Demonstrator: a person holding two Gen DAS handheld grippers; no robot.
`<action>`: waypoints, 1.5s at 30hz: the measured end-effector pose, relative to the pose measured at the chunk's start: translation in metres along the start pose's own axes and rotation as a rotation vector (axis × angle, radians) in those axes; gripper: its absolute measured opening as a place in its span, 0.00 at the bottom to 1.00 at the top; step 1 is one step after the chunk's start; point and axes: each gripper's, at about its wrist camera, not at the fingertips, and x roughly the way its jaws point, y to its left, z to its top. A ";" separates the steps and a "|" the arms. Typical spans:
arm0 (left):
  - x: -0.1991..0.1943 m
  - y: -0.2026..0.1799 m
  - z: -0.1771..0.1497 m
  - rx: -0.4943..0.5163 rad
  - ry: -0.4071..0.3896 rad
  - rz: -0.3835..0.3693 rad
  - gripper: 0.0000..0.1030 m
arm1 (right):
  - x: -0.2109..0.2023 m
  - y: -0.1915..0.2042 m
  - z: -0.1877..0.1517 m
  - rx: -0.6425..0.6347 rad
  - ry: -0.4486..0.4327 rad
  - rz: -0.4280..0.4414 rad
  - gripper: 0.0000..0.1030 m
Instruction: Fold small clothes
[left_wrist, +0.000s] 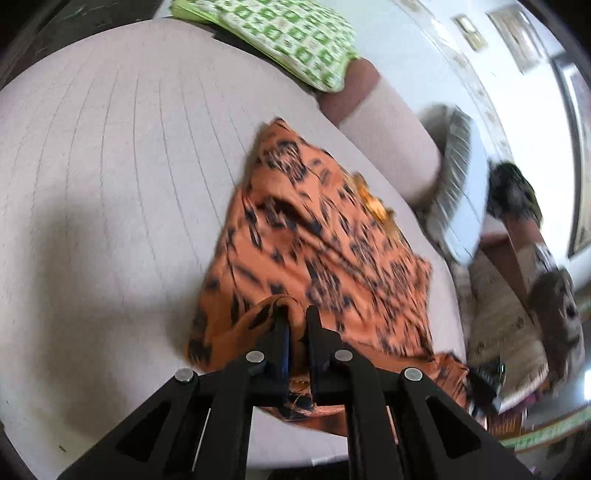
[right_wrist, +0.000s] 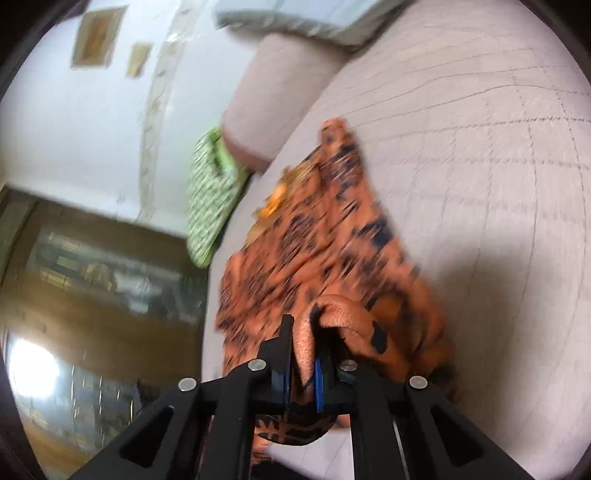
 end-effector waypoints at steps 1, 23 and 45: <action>0.009 0.002 0.005 -0.014 -0.008 0.026 0.08 | 0.003 -0.009 0.007 0.024 -0.013 -0.020 0.09; 0.036 -0.060 0.148 0.063 -0.172 0.005 0.07 | 0.046 0.029 0.145 0.057 -0.182 0.086 0.08; 0.093 -0.091 0.080 0.012 -0.210 0.365 0.50 | 0.091 0.052 0.165 -0.001 -0.126 -0.032 0.69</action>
